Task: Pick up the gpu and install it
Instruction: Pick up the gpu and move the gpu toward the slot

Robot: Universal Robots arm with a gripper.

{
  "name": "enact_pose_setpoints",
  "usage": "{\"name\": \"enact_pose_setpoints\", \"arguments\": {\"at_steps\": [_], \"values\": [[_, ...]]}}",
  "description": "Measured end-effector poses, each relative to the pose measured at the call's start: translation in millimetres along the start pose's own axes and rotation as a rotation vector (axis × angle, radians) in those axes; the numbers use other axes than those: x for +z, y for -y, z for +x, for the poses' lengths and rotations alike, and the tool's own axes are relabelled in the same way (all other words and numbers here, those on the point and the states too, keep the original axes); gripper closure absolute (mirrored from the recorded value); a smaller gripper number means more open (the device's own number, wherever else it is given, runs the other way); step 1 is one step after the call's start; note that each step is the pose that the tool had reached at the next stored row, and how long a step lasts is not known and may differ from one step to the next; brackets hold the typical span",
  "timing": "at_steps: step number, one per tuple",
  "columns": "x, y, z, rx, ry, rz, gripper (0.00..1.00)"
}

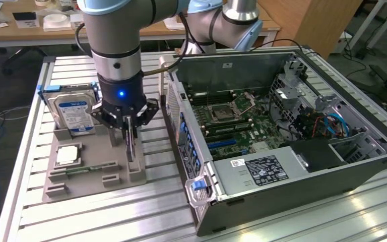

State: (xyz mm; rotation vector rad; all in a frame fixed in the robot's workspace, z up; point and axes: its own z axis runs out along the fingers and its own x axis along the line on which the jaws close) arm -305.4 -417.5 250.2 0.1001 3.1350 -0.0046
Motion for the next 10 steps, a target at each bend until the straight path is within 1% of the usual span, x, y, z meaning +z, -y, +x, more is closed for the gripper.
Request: {"name": "enact_pose_setpoints", "arguments": {"at_steps": [6,10], "values": [[-1.9,0.0,0.0,0.0,-0.0003,0.0,0.72],[-9.9,0.0,0.0,0.0,-0.0001,-0.0003,0.72]]}}
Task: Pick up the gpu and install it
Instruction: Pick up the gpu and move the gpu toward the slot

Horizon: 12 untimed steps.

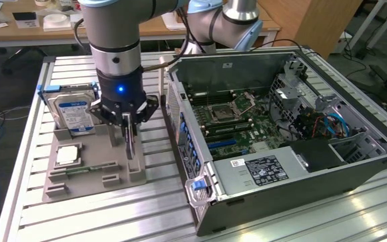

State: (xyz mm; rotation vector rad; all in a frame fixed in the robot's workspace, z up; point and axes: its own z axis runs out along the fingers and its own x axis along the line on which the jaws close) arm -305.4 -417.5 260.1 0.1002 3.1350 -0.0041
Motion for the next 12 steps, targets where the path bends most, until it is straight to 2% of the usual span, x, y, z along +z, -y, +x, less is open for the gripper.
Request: {"name": "enact_pose_setpoints", "arguments": {"at_steps": [12], "values": [[-23.3,0.1,-0.1,0.0,-0.0003,-0.0041,0.72]]}}
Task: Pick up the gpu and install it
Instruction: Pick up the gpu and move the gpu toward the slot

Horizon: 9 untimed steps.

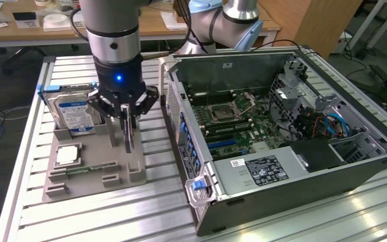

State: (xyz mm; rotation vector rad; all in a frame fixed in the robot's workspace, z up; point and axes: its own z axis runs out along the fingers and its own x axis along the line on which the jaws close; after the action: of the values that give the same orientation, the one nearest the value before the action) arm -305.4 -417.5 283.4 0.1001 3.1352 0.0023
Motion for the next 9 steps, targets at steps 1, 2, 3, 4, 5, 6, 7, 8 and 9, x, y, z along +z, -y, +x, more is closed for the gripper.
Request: {"name": "enact_pose_setpoints", "arguments": {"at_steps": [1,2,3,4,5,6,7,8,9], "values": [[-1.8,0.0,0.0,0.0,-0.0001,-0.0003,0.72],[-3.6,0.0,0.0,0.0,-0.0002,-0.0005,0.72],[-5.3,0.0,0.0,0.0,-0.0002,-0.0009,0.72],[-7.2,0.0,0.0,0.0,-0.0002,-0.0014,0.72],[-8.9,0.0,0.0,0.0,-0.0003,-0.0018,0.72],[-10.7,0.0,0.0,0.0,-0.0003,-0.0022,0.72],[-12.5,0.0,-0.1,0.0,-0.0003,-0.0027,0.72],[-14.3,0.0,-0.1,0.0,-0.0004,-0.0031,0.72],[-16.0,0.0,-0.1,0.0,-0.0004,-0.0035,0.72]]}}
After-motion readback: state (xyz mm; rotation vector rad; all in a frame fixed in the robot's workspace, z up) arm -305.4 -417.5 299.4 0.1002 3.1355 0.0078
